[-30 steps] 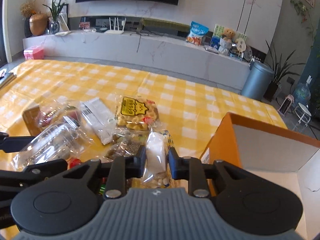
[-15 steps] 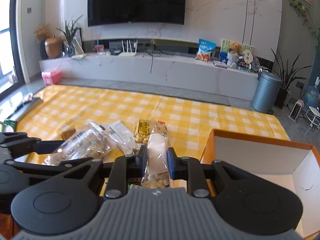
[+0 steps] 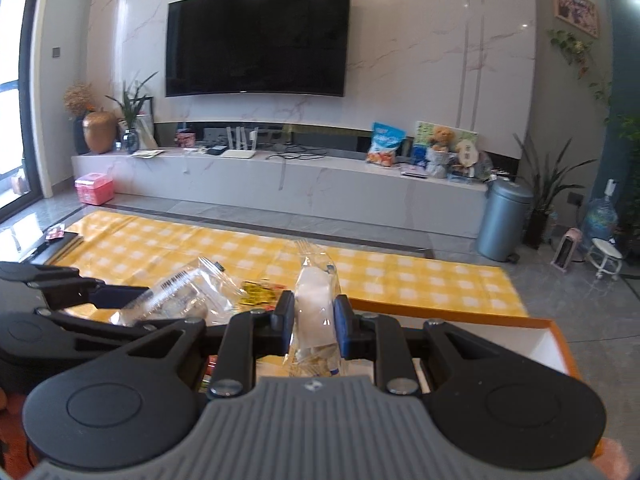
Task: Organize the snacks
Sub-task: 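Carry the egg-snack pack and peanut bag over the orange box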
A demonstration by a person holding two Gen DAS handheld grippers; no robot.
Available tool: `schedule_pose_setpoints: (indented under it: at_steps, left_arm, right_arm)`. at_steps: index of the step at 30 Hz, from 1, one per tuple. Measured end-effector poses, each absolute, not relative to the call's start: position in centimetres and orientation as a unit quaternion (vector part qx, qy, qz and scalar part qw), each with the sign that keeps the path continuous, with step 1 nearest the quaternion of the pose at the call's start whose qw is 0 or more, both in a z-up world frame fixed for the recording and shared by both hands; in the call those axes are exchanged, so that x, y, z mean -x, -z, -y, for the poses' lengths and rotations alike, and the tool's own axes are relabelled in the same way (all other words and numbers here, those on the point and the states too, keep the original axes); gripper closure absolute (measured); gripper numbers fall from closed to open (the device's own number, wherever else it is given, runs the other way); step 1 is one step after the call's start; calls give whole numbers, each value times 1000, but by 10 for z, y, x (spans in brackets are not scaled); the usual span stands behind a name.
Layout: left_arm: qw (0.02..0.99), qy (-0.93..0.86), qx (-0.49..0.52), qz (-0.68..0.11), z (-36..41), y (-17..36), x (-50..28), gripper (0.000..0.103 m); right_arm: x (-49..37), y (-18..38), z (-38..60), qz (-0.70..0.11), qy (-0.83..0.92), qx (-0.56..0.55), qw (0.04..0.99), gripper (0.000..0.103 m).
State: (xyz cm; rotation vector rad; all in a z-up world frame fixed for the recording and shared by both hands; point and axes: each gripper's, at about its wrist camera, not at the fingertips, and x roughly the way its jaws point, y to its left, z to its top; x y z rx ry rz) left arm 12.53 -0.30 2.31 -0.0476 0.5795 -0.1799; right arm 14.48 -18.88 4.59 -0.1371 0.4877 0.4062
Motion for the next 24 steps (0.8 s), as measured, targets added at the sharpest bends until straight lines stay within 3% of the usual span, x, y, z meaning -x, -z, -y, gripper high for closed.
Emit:
schedule_pose_setpoints:
  at_steps: [12,24]
  left_arm:
    - [935,189,-48,-295,77,-25,-172,40]
    - [889,258,-170,-339,140,10,-213,40]
  right_arm:
    - [-155,-38,253,-267,-136,79,951,84]
    - [-192,-16,293,-316,-99,64,941,84]
